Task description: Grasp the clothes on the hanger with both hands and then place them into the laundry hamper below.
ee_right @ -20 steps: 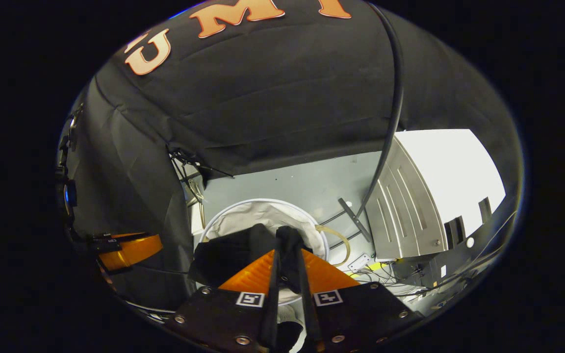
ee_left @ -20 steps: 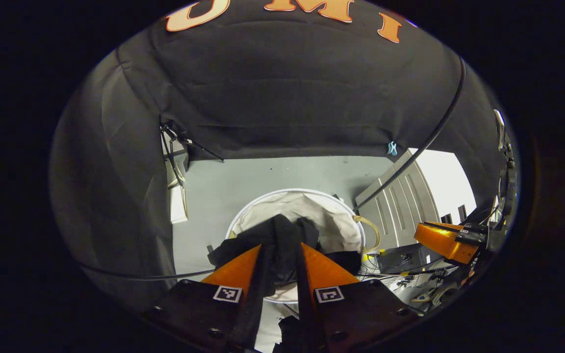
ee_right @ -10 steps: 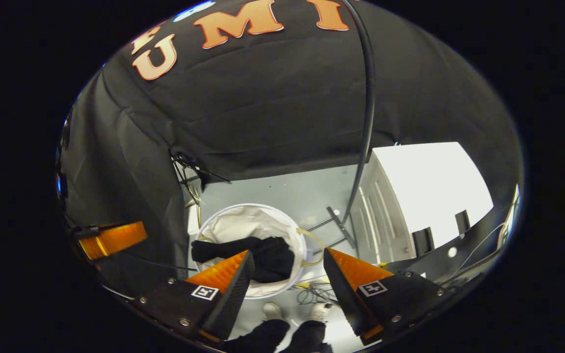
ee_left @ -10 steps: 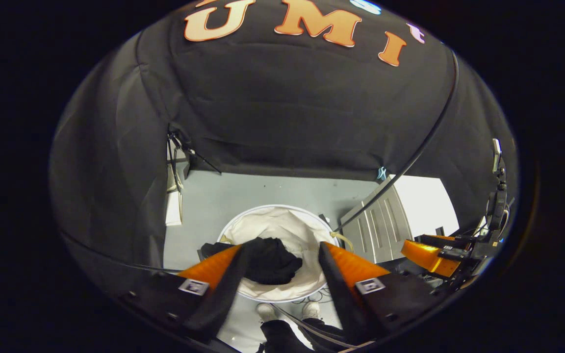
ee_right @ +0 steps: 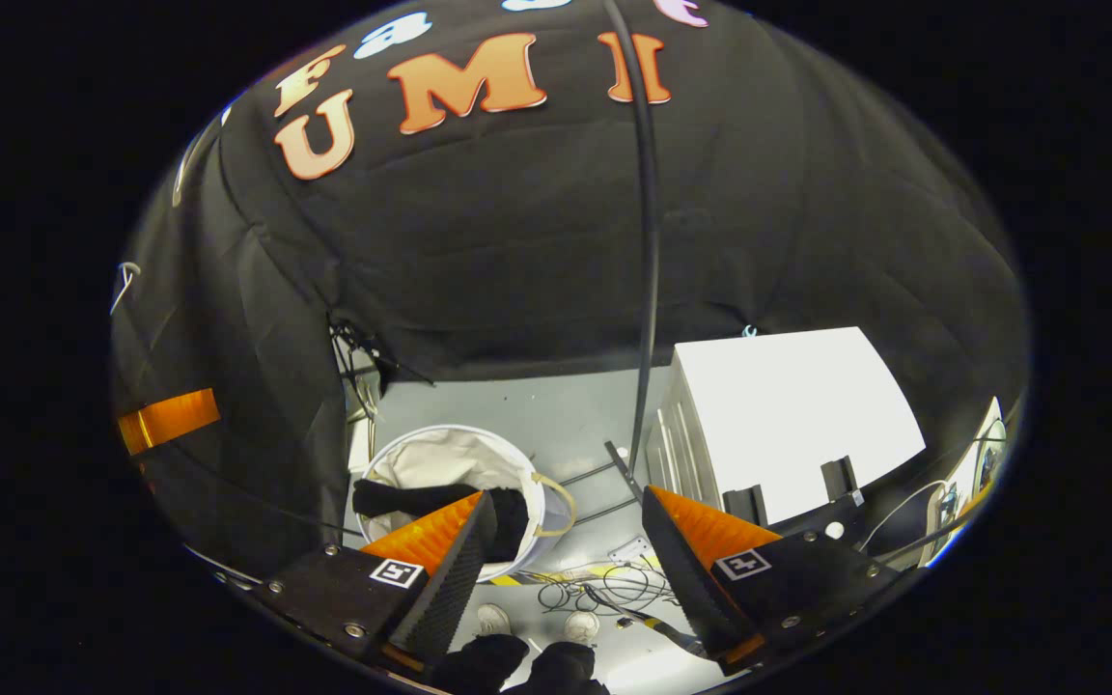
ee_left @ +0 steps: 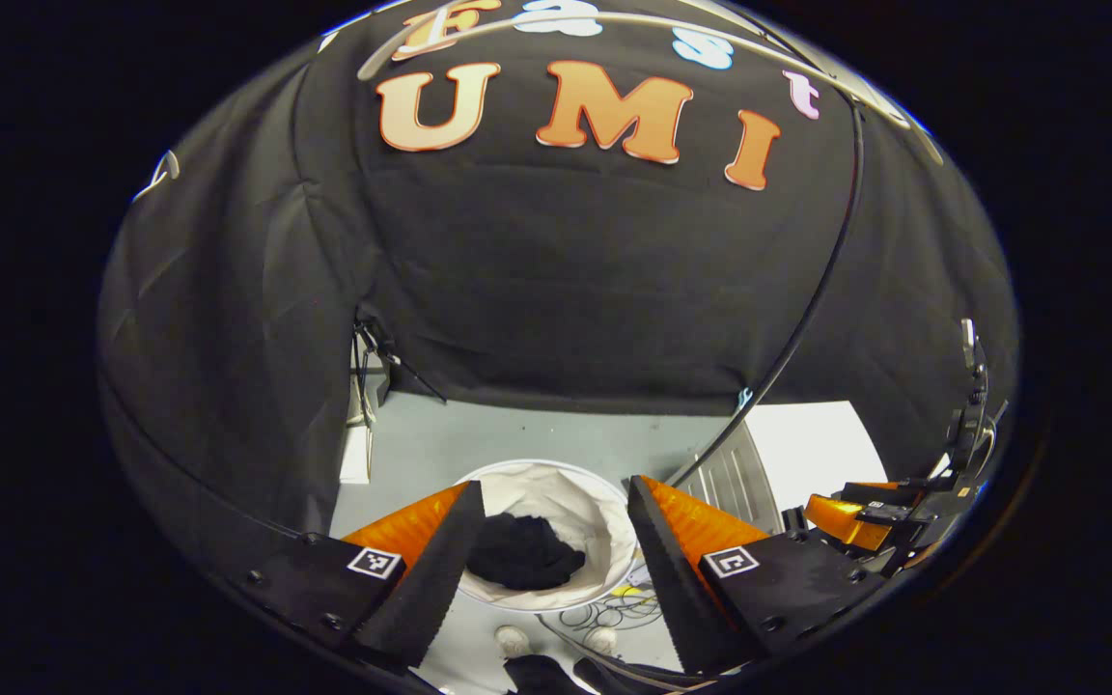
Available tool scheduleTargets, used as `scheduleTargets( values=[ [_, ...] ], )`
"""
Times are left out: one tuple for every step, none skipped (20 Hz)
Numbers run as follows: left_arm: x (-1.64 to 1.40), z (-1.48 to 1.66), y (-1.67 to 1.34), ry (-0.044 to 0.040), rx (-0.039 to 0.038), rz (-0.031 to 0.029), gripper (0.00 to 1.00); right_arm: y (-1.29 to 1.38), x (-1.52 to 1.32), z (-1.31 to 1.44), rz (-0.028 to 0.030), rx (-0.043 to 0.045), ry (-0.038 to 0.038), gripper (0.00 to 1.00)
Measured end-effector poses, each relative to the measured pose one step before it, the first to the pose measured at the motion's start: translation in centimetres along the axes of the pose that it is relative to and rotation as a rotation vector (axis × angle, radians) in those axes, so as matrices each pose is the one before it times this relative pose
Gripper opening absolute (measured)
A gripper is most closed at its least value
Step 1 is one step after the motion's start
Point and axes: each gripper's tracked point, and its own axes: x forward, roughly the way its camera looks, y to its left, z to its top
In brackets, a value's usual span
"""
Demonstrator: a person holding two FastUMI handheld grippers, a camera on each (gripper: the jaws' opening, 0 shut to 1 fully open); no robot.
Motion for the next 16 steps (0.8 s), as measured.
scheduleTargets(
  values=[
    [-0.916,1.064,-0.053,-0.02976,-0.00390,0.00571,0.98,-0.417,-1.092,0.936,0.00370,0.01672,-0.02155,0.94],
    [-0.708,0.989,-0.024,-0.02989,0.00001,0.00603,0.98,-0.490,-0.899,1.060,0.00225,0.01365,-0.02289,0.94],
    [-0.821,1.167,0.180,-0.03116,0.00338,0.00477,0.98,-0.723,-0.886,1.217,-0.00026,0.01048,-0.02495,0.94],
    [-0.551,1.117,0.180,-0.03005,0.00337,0.00585,0.98,-0.455,-0.835,1.279,0.00319,0.00517,-0.02535,0.94],
    [-0.610,1.329,0.161,-0.02958,0.00458,0.00587,0.98,-0.425,-0.711,1.483,0.00255,0.00197,-0.02754,0.94],
    [-0.578,1.436,0.078,-0.03443,0.00609,0.00780,0.98,-0.232,-0.907,1.485,0.00307,-0.00203,-0.02851,0.94],
    [-0.618,1.121,0.068,-0.02754,0.00367,0.00564,0.98,-0.406,-0.869,1.261,0.00245,-0.00602,-0.03044,0.94],
    [-0.641,1.090,0.033,-0.03128,0.00374,0.00530,0.98,-0.268,-0.810,1.440,0.00023,-0.00852,-0.03130,0.94],
    [-0.820,1.352,0.061,-0.02900,0.00142,0.00494,0.98,-0.422,-0.894,1.504,-0.00098,-0.01063,-0.03333,0.94],
    [-0.661,1.350,-0.333,-0.02172,-0.00645,-0.00042,0.94,-0.087,-0.778,1.505,-0.00008,-0.01104,-0.03316,0.94],
    [-0.566,1.343,-0.443,-0.02625,-0.00537,-0.00171,0.98,-0.027,-0.669,1.568,0.00153,-0.00772,-0.03314,0.94],
    [-0.562,1.067,-0.099,-0.02969,-0.00146,0.00299,0.98,0.138,-0.768,1.639,0.00417,-0.00655,-0.03363,0.94],
    [-0.482,1.402,0.082,-0.03260,0.00385,0.00539,0.97,0.034,-0.777,1.387,0.00466,-0.00487,-0.03430,0.94],
    [-0.472,1.177,0.258,-0.03123,0.00712,0.00854,0.97,0.055,-0.714,1.495,0.00448,-0.00240,-0.03310,0.94],
    [-0.476,1.349,0.095,-0.03040,0.00703,0.01089,0.97,-0.202,-0.909,1.153,0.00712,-0.00242,-0.03130,0.94],
    [-0.597,1.108,0.198,-0.02205,0.00202,0.00634,0.97,0.105,-0.731,1.162,0.00659,-0.00549,-0.02788,0.94]
  ],
)
